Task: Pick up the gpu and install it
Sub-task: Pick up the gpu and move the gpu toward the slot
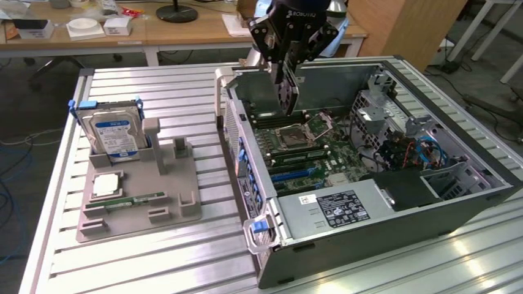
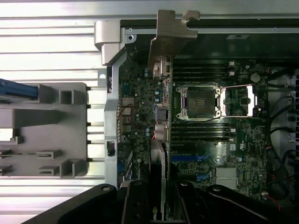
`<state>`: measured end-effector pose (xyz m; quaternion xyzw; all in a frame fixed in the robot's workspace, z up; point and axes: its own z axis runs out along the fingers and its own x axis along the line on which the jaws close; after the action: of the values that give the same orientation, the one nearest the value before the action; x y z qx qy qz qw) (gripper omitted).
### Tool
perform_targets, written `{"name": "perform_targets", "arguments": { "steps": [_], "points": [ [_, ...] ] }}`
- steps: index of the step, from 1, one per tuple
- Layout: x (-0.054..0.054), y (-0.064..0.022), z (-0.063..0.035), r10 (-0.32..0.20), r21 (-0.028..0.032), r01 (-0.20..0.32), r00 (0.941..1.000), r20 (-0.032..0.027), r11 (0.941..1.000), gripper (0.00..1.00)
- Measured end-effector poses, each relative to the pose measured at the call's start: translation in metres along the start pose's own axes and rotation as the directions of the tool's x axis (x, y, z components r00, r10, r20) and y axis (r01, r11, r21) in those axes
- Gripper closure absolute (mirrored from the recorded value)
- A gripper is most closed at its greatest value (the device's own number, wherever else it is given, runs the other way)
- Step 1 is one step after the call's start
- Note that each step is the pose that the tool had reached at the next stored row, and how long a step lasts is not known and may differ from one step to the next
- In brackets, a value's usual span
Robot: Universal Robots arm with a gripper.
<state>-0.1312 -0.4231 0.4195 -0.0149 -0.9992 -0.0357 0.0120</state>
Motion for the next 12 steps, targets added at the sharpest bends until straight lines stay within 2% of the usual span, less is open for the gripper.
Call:
{"name": "perform_targets", "arguments": {
  "steps": [12],
  "points": [
    [-0.0069, 0.0002, -0.0001, 0.000, -0.0001, 0.000, 1.0000, 0.0000, 1.0000, 0.74]
  ]
}}
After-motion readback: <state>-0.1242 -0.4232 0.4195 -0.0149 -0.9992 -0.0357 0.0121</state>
